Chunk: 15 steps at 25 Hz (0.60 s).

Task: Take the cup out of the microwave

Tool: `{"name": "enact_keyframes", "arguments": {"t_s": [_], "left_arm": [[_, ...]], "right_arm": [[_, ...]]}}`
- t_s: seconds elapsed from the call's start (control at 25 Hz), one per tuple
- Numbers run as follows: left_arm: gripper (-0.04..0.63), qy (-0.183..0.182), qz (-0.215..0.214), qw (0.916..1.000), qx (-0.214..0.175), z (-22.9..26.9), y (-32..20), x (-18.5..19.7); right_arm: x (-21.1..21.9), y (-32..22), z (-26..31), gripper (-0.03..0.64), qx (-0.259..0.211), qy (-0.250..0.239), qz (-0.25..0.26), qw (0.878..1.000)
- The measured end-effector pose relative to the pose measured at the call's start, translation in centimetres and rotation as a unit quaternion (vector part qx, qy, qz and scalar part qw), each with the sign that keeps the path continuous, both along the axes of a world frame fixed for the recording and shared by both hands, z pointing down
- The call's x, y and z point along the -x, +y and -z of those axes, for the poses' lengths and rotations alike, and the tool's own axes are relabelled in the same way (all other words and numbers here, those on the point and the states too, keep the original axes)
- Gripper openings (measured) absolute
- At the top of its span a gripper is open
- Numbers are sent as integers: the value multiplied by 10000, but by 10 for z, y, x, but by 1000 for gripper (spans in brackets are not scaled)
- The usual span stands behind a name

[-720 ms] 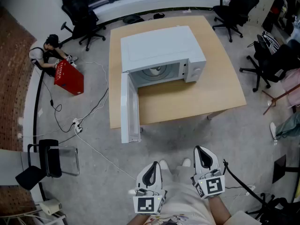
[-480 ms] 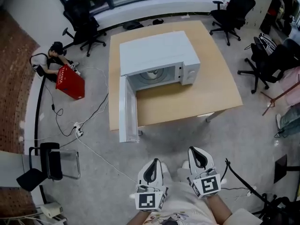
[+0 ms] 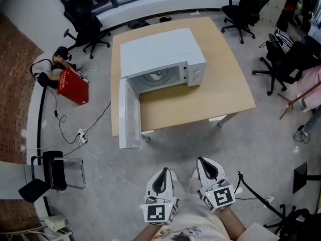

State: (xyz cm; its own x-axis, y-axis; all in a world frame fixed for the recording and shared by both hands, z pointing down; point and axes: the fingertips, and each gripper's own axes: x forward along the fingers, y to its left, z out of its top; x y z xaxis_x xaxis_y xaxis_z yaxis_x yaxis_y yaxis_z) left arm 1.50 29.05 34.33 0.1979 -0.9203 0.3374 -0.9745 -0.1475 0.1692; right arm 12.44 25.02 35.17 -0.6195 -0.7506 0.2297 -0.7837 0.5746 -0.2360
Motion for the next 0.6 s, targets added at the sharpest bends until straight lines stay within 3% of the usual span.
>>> {"name": "enact_keyframes", "arguments": {"t_s": [0.28, 0.6], "left_arm": [[3, -61, 292, 9995, -117, 2, -3, -19], [3, 17, 337, 9993, -128, -6, -50, -12]], "right_arm": [[-23, -8, -2, 6, -106, 50, 230, 9997], [-7, -45, -10, 6, -34, -32, 434, 9990]]}}
